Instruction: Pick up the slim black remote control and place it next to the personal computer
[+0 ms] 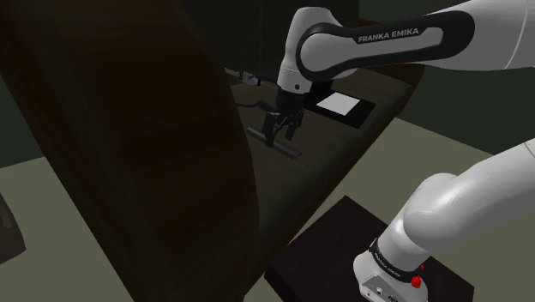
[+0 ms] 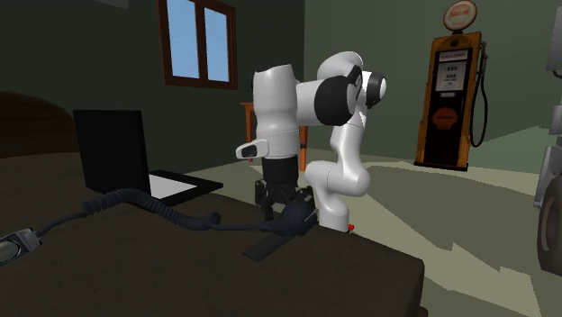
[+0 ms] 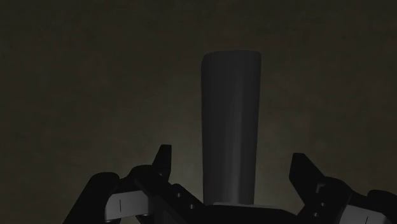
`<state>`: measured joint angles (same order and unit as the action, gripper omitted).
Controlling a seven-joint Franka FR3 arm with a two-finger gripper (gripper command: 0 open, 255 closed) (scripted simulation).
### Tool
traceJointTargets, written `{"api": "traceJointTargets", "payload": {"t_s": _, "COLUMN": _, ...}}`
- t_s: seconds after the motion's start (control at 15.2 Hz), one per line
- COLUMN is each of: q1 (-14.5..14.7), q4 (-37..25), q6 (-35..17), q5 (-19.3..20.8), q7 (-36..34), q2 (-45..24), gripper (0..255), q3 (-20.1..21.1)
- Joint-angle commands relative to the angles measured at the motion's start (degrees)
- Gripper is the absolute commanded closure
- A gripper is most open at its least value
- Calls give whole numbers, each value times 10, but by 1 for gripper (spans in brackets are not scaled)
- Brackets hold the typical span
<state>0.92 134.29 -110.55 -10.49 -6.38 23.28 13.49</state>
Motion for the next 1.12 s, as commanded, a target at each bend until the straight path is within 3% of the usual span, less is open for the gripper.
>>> {"api": "traceJointTargets", "payload": {"t_s": 0.0, "q1": 0, "q4": 2, "q6": -2, "q5": 0, "q7": 0, "q2": 0, "gripper": 0, "q3": 0}}
{"api": "traceJointTargets", "payload": {"t_s": 0.33, "q1": 0, "q4": 1, "q6": -2, "q5": 0, "q7": 0, "q2": 0, "gripper": 0, "q3": 0}}
{"api": "traceJointTargets", "payload": {"t_s": 0.4, "q1": 0, "q4": 1, "q6": -2, "q5": 0, "q7": 0, "q2": 0, "gripper": 255, "q3": 0}}
{"api": "traceJointTargets", "payload": {"t_s": 1.06, "q1": 0, "q4": -5, "q6": 6, "q5": 0, "q7": -1, "q2": 1, "gripper": 255, "q3": 0}}
